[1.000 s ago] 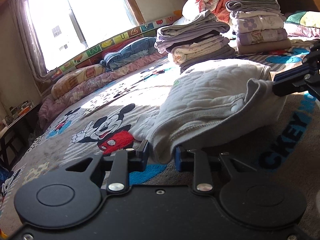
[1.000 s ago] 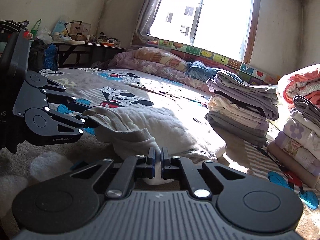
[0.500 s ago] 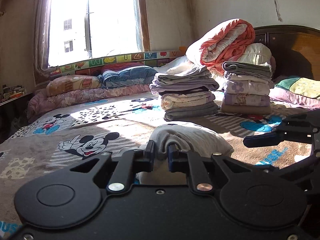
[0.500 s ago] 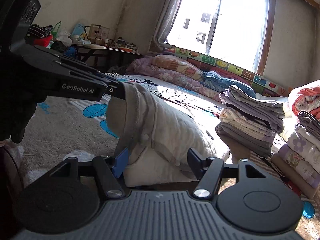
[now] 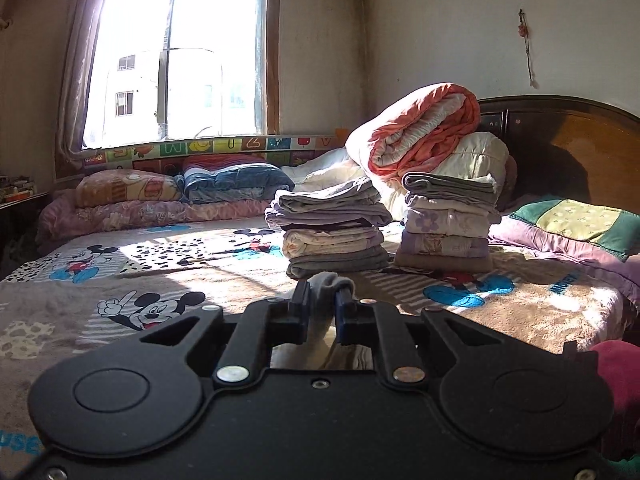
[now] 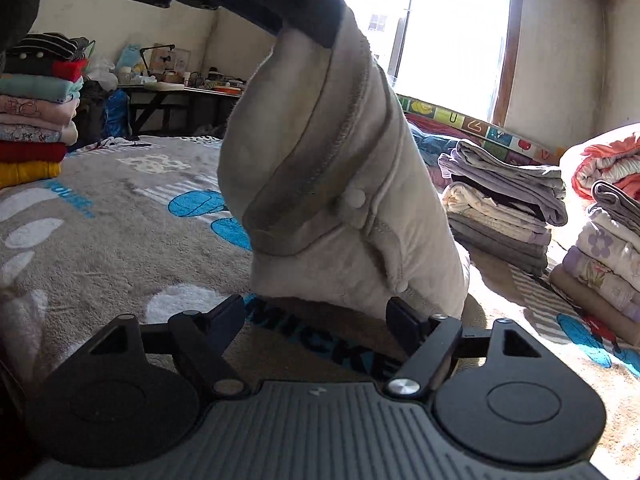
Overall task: Fold clothes
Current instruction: 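Lift the white garment up off the bed with both grippers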
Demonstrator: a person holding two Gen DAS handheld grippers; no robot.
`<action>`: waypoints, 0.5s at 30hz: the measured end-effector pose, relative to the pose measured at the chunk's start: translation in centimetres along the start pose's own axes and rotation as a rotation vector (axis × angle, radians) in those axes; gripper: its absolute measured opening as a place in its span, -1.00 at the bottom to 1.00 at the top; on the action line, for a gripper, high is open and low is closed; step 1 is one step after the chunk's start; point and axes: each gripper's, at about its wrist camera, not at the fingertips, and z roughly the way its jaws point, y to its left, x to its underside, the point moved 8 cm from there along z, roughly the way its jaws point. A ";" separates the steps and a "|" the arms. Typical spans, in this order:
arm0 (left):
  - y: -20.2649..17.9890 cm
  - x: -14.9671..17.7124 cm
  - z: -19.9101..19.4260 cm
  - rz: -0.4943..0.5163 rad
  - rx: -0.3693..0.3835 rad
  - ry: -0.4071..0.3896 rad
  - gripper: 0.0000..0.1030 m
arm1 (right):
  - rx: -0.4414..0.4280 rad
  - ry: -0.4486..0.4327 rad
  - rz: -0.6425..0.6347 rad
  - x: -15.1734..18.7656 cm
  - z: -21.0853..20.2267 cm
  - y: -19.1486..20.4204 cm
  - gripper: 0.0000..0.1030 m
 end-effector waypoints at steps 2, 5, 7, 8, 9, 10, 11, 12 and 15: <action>-0.2 -0.2 -0.4 -0.006 -0.003 -0.004 -0.79 | -0.023 -0.016 0.022 -0.4 -0.5 0.1 0.48; -0.4 -0.7 -0.6 -0.020 -0.007 -0.005 -0.80 | -0.059 -0.035 0.007 -0.7 -1.4 1.6 0.51; -0.6 -1.3 -1.2 -0.033 0.000 -0.011 -0.80 | -0.071 -0.045 0.003 -1.1 -1.7 2.6 0.61; -0.7 -1.7 -1.6 -0.040 0.008 -0.019 -0.80 | -0.071 -0.051 0.013 -1.4 -1.6 2.9 0.62; -0.9 -2.1 -2.0 -0.045 0.015 -0.028 -0.80 | -0.067 -0.054 0.030 -1.8 -1.5 3.0 0.62; -1.1 -2.5 -2.3 -0.047 0.020 -0.036 -0.80 | -0.060 -0.057 0.056 -2.2 -1.2 3.0 0.62; -1.3 -2.8 -2.6 -0.047 0.022 -0.042 -0.80 | -0.052 -0.062 0.080 -2.6 -0.9 2.9 0.62; -1.4 -3.2 -2.9 -0.045 0.017 -0.046 -0.80 | -0.044 -0.073 0.099 -2.9 -0.9 2.7 0.57; -1.5 -3.6 -3.3 -0.023 -0.020 -0.052 -0.80 | -0.080 -0.070 0.146 -2.9 -1.3 1.8 -0.27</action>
